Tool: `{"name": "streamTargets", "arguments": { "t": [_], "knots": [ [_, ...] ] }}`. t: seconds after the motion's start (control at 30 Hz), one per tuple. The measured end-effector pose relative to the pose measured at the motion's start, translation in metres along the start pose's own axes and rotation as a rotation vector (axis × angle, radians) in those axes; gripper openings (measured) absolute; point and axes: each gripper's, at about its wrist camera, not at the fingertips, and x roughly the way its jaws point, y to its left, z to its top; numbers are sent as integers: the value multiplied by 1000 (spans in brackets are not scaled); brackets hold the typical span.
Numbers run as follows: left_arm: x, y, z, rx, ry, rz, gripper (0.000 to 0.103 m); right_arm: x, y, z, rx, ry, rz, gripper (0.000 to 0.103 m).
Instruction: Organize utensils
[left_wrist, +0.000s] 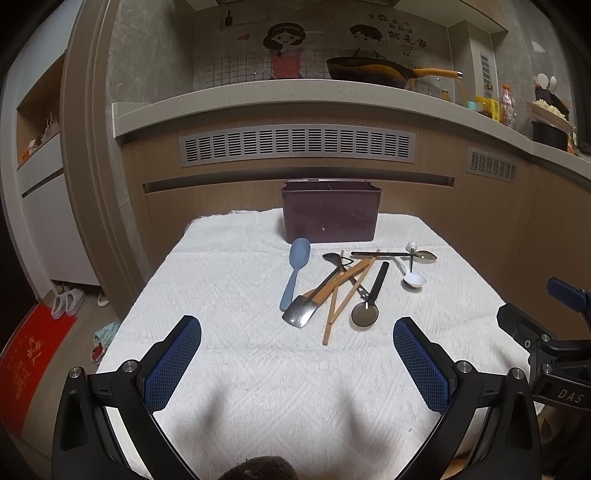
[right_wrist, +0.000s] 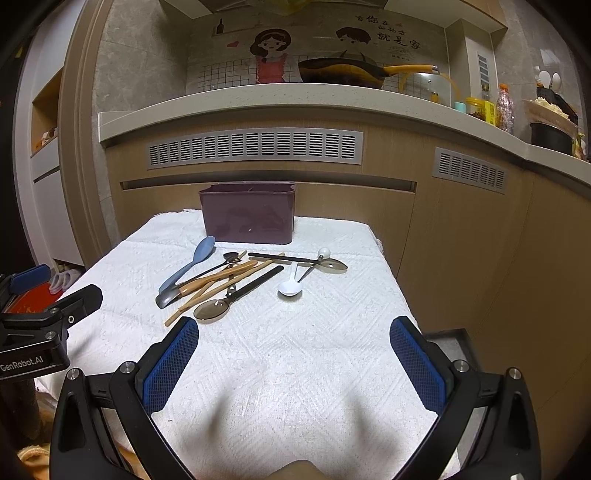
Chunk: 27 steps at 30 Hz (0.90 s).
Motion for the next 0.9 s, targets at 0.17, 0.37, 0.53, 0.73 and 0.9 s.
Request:
{"name": "streamTargets", "arguments": {
  "t": [0.17, 0.37, 0.53, 0.73, 0.9],
  "knots": [
    [0, 0, 1, 0, 1, 0, 103, -1, 1, 0, 0, -3, -2, 103],
    [0, 0, 2, 0, 0, 0, 103, 0, 1, 0, 1, -3, -2, 103],
    [0, 0, 2, 0, 0, 0, 103, 0, 1, 0, -1, -3, -1, 103],
    [0, 0, 2, 0, 0, 0, 103, -1, 1, 0, -2, -4, 0, 103],
    [0, 0, 2, 0, 0, 0, 103, -1, 2, 0, 0, -2, 2, 103]
  ]
}}
